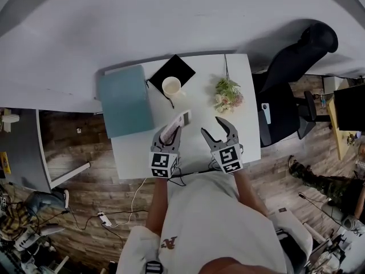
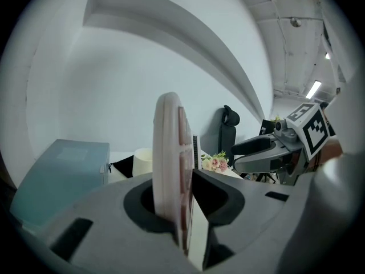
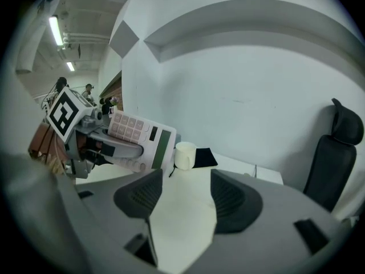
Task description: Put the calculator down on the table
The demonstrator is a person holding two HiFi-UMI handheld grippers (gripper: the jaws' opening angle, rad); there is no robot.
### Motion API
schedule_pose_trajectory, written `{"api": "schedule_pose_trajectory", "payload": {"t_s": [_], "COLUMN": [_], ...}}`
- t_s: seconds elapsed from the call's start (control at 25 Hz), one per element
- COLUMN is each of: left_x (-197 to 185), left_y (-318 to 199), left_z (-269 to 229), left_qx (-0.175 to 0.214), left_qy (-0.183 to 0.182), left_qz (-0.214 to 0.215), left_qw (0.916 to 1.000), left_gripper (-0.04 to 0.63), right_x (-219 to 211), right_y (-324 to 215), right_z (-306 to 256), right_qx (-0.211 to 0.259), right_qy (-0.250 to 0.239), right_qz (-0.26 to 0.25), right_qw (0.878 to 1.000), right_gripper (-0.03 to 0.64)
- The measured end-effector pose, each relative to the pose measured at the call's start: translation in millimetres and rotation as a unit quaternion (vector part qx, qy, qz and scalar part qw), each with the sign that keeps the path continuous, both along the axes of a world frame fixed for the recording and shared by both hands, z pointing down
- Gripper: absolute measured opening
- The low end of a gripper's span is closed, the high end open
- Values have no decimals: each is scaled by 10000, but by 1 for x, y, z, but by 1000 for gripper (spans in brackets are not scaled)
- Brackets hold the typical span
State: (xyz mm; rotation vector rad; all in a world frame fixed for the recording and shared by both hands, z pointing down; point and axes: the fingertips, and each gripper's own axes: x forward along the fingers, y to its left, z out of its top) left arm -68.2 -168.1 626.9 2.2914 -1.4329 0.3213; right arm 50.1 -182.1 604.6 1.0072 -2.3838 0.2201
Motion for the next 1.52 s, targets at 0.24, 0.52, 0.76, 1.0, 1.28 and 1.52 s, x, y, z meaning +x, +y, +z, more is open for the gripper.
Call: {"api": "schedule_pose_trajectory", "payload": {"t_s": [0.24,0.52,0.76,1.0,1.28,1.52], "left_x": [3,6,12,19,24,26], "left_y": [7,13,15,16,20,27], "left_z": [22,48,67,82,97,113], "left_qx": [-271,-579,-783,-955,-1157,-1363], "left_qy": [79,225,274,391,506,620], "left_qz": [40,17,52,64,76,64], "left_qw": [9996,9981,9965,9946,9920,9887], "left_gripper": [100,100,100,100,100,100], "right_x": [-1,-1,5,6,8,8], "right_y": [7,14,14,17,20,24], "right_z": [18,38,50,63,77,92], "right_qx": [-192,-363,-427,-553,-661,-764], "right_qy": [96,180,436,508,580,589], "right_qz": [-83,-107,-154,-188,-220,-264], "right_qw": [9997,9991,9980,9970,9959,9950], "right_gripper": [268,268,268,268,268,270]}}
